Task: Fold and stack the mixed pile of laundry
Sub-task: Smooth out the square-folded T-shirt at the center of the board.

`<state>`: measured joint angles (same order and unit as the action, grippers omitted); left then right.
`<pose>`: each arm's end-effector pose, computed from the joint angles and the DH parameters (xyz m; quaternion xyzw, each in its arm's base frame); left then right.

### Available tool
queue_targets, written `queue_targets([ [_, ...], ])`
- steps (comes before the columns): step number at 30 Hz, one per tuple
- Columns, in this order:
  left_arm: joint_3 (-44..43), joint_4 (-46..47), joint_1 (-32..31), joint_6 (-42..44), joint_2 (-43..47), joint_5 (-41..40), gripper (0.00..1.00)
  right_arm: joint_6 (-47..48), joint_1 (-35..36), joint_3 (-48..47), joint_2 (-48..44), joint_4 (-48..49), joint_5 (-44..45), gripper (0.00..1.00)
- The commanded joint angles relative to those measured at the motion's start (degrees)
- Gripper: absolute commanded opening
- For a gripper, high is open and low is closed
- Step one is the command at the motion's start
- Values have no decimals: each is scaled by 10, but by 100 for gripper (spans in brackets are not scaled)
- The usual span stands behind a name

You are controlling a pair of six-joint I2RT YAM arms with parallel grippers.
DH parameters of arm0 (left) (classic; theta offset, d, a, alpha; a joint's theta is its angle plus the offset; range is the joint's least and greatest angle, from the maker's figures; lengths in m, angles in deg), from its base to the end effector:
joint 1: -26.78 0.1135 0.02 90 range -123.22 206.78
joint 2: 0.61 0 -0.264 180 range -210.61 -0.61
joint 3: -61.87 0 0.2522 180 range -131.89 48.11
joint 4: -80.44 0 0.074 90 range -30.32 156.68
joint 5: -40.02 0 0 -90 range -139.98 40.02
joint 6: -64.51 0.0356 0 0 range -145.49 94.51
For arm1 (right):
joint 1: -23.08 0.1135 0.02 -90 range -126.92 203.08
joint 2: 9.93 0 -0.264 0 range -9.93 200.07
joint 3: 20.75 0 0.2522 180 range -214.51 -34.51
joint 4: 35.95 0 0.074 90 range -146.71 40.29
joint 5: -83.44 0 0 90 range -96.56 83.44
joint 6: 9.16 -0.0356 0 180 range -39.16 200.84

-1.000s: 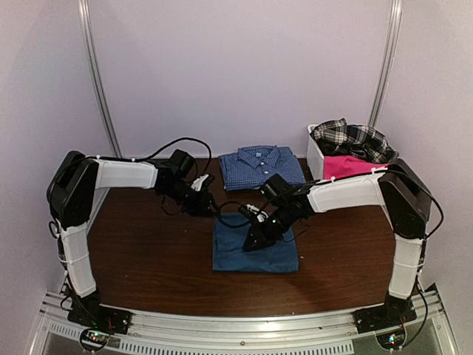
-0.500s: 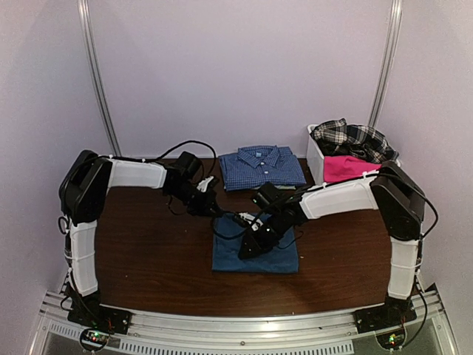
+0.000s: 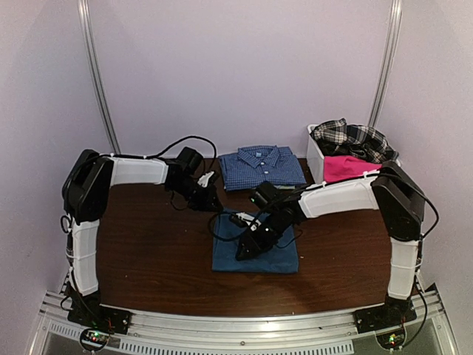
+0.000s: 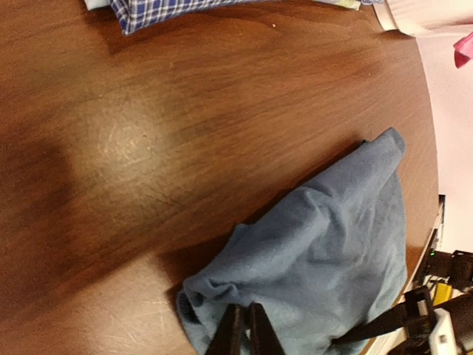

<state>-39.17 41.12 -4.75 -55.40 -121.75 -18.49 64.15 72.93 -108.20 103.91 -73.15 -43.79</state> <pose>0.3708 -0.2493 0.1629 0.0847 0.9273 -0.3547 0.0845 0.2403 0.3182 0.1512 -0.3332 0.8635 0.3786 0.0105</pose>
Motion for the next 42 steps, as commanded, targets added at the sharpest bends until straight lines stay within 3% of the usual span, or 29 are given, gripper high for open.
queue_targets([
  [1, 5, 1, 18, 9, 4, -28, 15, 10, -9, -42, -48, -79, -22, 47],
  [6, 31, 10, 27, 21, 38, -12, 31, -31, -87, -30, -127, -65, -67, 50],
  [15, 48, 29, 23, 23, 59, 24, 41, -3, -234, 51, -169, -84, 1, 47],
  [30, 29, 34, 9, 8, 17, 25, 41, 154, -224, -83, -37, -157, 123, 55],
  [37, 19, 44, 9, 0, 4, 22, 31, 152, -224, -105, -1, -176, 173, 51],
  [42, 16, 45, 9, 1, 2, 30, 30, 133, -225, -100, -5, -179, 173, 51],
])
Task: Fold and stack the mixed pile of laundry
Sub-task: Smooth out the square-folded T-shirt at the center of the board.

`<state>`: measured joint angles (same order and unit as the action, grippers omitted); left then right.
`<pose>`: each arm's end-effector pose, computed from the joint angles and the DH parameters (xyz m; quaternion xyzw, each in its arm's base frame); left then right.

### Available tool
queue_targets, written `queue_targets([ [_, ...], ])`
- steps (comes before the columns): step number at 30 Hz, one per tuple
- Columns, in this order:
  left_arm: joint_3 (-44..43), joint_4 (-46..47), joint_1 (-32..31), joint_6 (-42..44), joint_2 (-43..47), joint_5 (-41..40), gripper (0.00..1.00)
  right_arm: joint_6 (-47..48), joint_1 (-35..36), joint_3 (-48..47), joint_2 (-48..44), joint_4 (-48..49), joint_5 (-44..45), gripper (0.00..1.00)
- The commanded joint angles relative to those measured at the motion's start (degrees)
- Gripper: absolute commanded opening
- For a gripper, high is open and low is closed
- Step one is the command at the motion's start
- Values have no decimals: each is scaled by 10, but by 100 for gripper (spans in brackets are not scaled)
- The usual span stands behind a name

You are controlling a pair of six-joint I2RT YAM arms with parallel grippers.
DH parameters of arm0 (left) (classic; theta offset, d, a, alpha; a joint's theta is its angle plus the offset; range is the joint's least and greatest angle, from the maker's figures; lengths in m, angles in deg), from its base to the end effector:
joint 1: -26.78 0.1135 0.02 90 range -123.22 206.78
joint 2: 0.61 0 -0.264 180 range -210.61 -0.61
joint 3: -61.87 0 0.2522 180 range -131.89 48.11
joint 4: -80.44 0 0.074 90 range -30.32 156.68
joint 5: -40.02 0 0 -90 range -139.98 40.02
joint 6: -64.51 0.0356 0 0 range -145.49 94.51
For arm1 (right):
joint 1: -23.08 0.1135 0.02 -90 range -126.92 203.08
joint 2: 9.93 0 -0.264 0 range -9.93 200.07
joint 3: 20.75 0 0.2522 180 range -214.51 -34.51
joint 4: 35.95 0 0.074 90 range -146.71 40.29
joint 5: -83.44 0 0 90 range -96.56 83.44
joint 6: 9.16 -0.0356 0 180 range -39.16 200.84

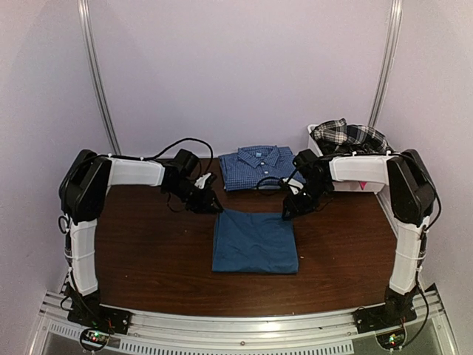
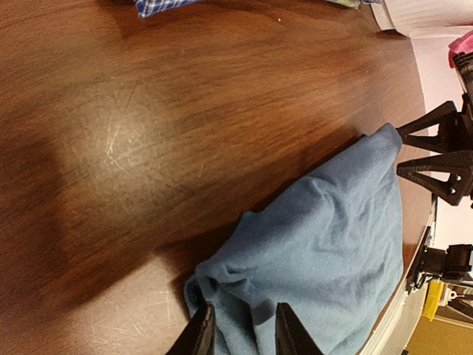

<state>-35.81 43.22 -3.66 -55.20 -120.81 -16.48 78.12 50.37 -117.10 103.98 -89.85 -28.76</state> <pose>0.3677 -0.2389 0.1555 0.0811 0.9239 -0.3660 0.0769 0.3506 0.1960 0.1773 -0.2364 0.9397 0.2245 0.1035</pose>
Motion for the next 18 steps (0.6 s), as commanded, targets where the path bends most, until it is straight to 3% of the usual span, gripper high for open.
queue_targets([
  [1, -18, 24, -1, -1, -7, 12, 29, -10, 0, -8, -6, -9, 16, 50],
  [18, -16, 25, -1, 5, -7, 20, 14, -45, -16, -13, 24, 32, -45, 11],
])
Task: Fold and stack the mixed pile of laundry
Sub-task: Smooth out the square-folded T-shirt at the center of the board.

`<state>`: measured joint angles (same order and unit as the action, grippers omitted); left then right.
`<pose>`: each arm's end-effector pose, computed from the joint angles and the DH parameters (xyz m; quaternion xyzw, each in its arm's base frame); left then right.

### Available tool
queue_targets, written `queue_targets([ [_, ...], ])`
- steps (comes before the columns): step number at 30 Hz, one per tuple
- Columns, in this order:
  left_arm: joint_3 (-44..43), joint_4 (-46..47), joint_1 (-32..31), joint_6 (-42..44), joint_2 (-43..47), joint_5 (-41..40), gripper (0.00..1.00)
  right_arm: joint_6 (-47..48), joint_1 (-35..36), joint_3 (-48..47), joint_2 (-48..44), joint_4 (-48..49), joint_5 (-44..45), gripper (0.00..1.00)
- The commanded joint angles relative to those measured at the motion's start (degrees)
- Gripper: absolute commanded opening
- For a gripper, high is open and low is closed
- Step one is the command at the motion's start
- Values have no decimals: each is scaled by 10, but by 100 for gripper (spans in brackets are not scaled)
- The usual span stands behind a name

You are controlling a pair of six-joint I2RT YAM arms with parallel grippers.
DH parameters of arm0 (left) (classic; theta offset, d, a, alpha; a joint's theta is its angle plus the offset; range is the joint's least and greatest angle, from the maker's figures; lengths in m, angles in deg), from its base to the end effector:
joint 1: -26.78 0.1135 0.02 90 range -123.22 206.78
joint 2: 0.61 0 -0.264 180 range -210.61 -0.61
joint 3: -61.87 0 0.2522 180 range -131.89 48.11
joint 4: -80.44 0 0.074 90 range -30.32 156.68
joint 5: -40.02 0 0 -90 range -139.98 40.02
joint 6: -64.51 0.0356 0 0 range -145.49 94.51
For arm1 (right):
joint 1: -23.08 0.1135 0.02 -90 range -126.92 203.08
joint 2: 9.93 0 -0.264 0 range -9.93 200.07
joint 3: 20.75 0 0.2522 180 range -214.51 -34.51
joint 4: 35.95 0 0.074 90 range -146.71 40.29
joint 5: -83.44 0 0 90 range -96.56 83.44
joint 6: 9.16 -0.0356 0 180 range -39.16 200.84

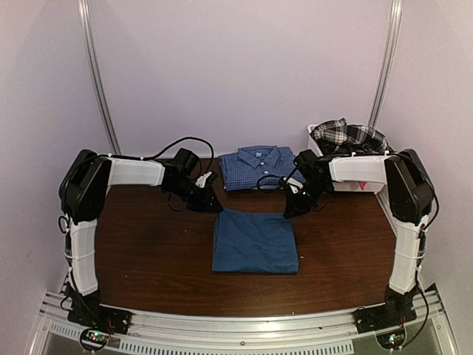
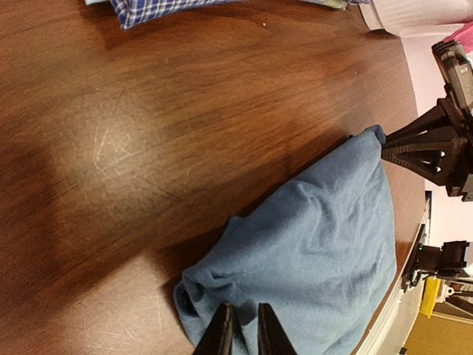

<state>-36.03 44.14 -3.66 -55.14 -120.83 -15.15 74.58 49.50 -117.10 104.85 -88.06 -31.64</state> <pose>0.3690 -0.2404 0.1577 0.0873 0.9180 -0.3786 0.0791 0.3563 0.1939 0.1733 -0.2045 0.9408 0.2518 0.0981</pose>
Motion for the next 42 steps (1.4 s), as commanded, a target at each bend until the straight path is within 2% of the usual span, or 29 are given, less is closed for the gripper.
queue_targets([
  [1, -12, 17, -1, 3, -7, 6, 12, -11, -9, -15, 15, 13, -16, 7],
  [3, -9, 18, -1, 2, -7, 4, 3, -15, -13, -15, 13, 13, -14, 0],
  [4, -7, 18, 0, 2, -6, 2, 0, -17, -15, -14, 10, 13, -14, 0],
  [13, 19, 27, 12, 0, 6, -24, 0, -53, -54, 23, -31, 44, -36, 0],
  [24, -2, 53, 16, -3, -8, -41, 0, -74, -63, 8, 23, 72, -53, 0],
  [29, -36, 23, 19, -13, -35, -78, 0, -95, -64, -9, 36, 89, -45, 0],
  [30, -34, 23, 22, -16, -35, -82, 0, -97, -64, -16, 34, 87, -44, 3],
  [32, -29, 19, 25, -16, -25, -94, 16, -97, -64, -33, 23, 71, -43, 23],
  [33, -25, 18, 25, -11, -13, -101, 24, -95, -64, -37, 13, 66, -43, 28],
  [35, -5, 26, 25, -3, 18, -99, 35, -92, -65, -39, -14, 55, -46, 34],
  [39, 36, 39, 20, 6, 69, -57, 38, -96, -64, -19, -65, 42, -82, 37],
  [42, 46, 40, -1, 29, 80, -21, 39, -129, -59, 27, -97, 76, -135, 37],
])
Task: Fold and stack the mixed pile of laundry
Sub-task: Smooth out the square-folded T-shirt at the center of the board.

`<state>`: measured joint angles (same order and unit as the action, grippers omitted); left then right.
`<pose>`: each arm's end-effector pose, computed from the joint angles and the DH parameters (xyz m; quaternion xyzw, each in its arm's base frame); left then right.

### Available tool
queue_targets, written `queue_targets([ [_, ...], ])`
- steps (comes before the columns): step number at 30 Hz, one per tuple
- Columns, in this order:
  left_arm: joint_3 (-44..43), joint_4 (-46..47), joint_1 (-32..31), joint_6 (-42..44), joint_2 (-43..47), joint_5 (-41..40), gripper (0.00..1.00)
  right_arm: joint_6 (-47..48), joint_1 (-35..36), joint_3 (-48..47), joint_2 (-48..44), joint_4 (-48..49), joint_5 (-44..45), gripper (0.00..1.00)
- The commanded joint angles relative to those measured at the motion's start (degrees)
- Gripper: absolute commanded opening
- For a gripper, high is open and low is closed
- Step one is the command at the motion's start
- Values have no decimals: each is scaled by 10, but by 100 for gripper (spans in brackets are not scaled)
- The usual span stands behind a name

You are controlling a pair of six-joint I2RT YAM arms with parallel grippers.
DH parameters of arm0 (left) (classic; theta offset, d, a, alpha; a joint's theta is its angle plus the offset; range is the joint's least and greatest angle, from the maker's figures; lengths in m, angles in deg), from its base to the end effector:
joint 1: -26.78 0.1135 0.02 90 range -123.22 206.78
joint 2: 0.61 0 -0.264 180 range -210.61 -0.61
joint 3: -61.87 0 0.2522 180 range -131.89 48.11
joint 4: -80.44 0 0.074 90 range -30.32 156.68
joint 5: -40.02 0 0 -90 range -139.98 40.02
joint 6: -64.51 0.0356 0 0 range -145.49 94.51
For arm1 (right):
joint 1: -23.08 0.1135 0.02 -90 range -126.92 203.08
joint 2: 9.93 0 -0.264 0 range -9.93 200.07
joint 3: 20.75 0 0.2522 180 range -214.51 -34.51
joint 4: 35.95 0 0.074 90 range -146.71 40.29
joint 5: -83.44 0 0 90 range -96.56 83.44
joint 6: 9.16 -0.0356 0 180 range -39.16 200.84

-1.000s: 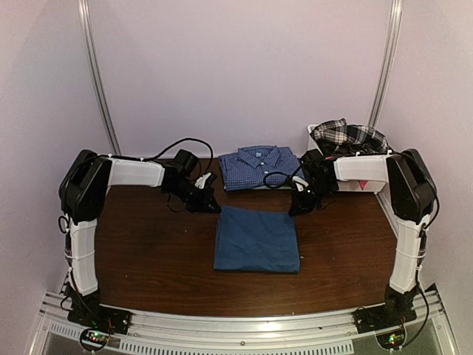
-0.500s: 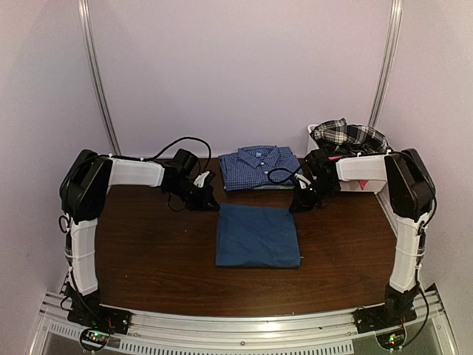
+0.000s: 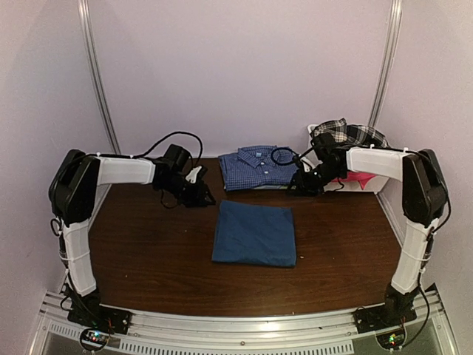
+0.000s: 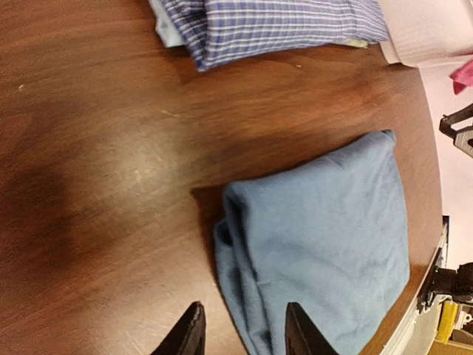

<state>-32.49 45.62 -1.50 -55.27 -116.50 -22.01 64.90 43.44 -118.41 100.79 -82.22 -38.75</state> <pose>0.3693 -0.2176 0.1707 0.0578 0.9297 -0.3386 0.1333 0.3798 0.1612 0.2139 -0.1090 0.9231 0.3332 0.1582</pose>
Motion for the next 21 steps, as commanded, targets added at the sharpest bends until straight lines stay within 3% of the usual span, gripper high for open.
queue_targets([
  [1, 9, 29, -32, 32, 36, 61, 38, -48, 6, 54, -63, 31, -80, 37],
  [10, -35, 136, -100, -45, -49, 130, 42, -197, 55, 140, -15, 237, -177, 37],
  [14, -9, 145, -79, -74, -85, 102, 42, -179, 45, 135, 46, 235, -172, 37],
  [21, 100, 124, -9, -56, -56, 69, 43, -131, 21, 104, 107, 188, -159, 36],
])
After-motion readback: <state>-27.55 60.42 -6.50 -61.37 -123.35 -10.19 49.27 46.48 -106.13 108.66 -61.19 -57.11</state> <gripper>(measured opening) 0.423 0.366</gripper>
